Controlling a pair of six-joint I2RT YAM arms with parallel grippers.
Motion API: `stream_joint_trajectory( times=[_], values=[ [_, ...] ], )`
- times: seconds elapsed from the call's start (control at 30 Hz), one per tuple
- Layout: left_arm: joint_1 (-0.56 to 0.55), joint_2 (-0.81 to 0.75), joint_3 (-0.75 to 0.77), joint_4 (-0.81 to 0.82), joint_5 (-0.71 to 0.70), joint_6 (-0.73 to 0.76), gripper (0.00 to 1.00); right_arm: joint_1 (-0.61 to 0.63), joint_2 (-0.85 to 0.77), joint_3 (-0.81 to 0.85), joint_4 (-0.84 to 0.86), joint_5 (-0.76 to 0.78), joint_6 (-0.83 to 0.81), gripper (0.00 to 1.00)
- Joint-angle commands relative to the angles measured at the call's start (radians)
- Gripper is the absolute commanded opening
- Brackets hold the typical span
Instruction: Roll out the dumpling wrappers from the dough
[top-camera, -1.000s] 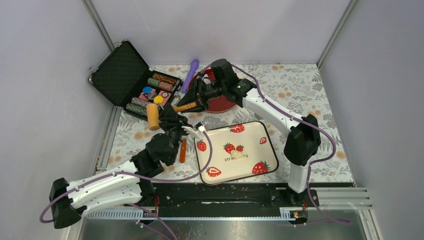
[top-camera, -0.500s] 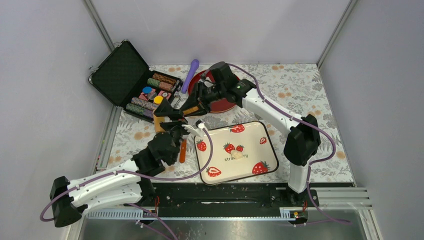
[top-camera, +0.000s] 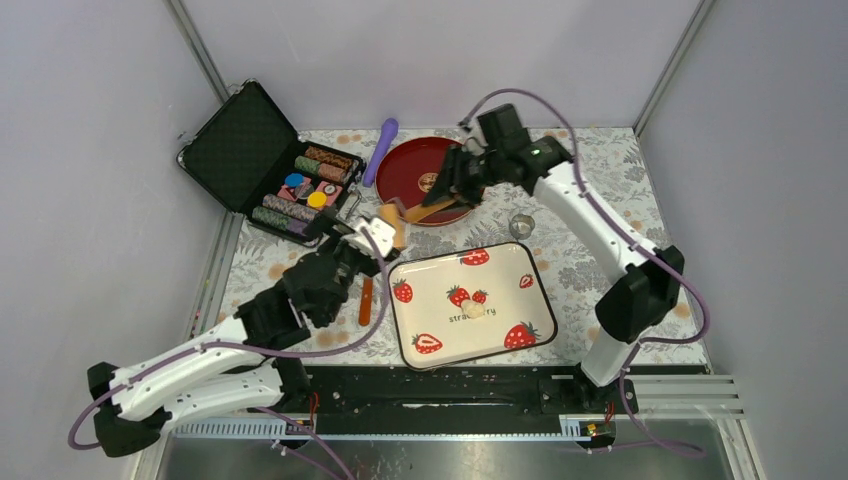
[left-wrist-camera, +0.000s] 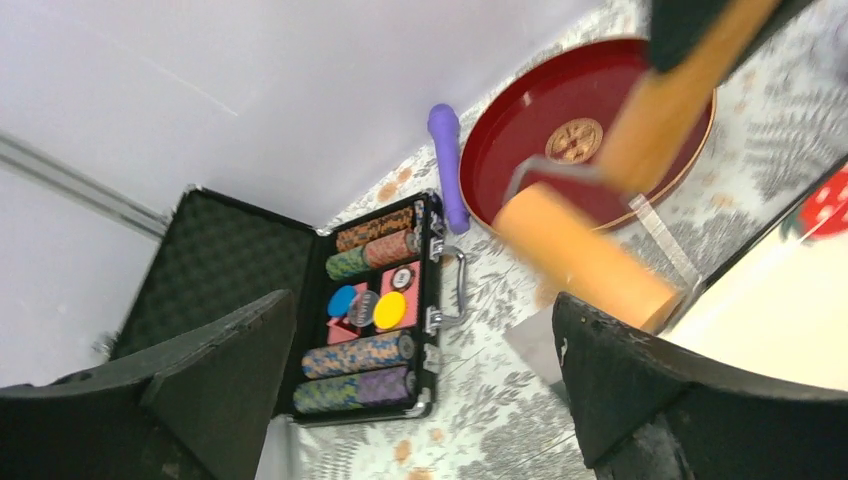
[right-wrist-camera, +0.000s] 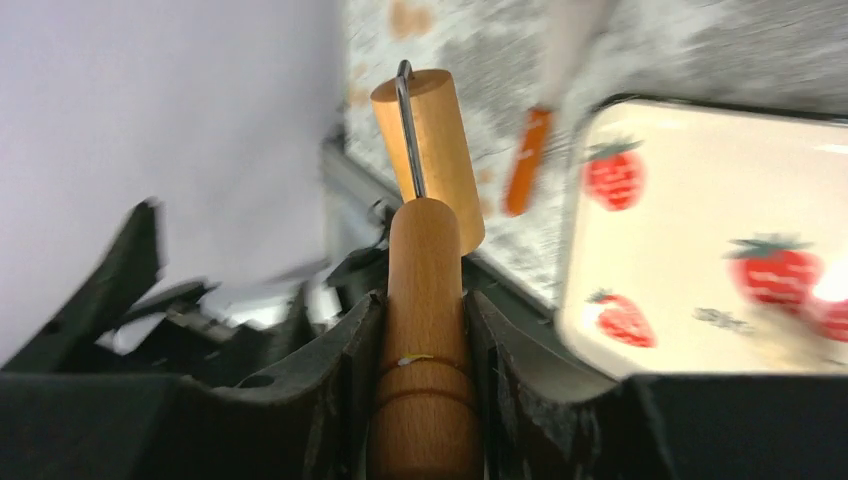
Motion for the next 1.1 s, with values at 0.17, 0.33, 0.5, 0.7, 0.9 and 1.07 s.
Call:
stream_joint_trajectory(
  times=[0.17, 0.33, 0.5, 0.7, 0.9, 1.07],
  values=[
    [0.011, -0.084, 0.076, -0.200, 0.123, -0.585, 0.99, -0.130, -0.145, -0.026, -0.249, 0.161, -0.365, 0.00],
    [0.011, -0.093, 0.046, -0.239, 0.184, -0.786, 0.99, -0.132, -0.205, -0.084, -0.298, 0.167, -0.433, 0.00],
    [0.021, -0.062, 0.018, -0.302, 0.255, -0.981, 0.99, -0.132, -0.270, -0.143, -0.344, 0.197, -0.478, 0.00],
    [0.134, -0.021, -0.058, -0.360, 0.449, -1.321, 0.99, -0.132, -0.339, -0.219, -0.368, 0.218, -0.498, 0.00],
    [0.411, 0.060, -0.165, -0.319, 0.896, -1.479, 0.99, -0.132, -0.396, -0.308, -0.367, 0.222, -0.489, 0.00],
    [0.523, 0.195, -0.240, -0.212, 1.138, -1.491, 0.99, -0.132, -0.438, -0.389, -0.349, 0.243, -0.473, 0.00]
  ],
)
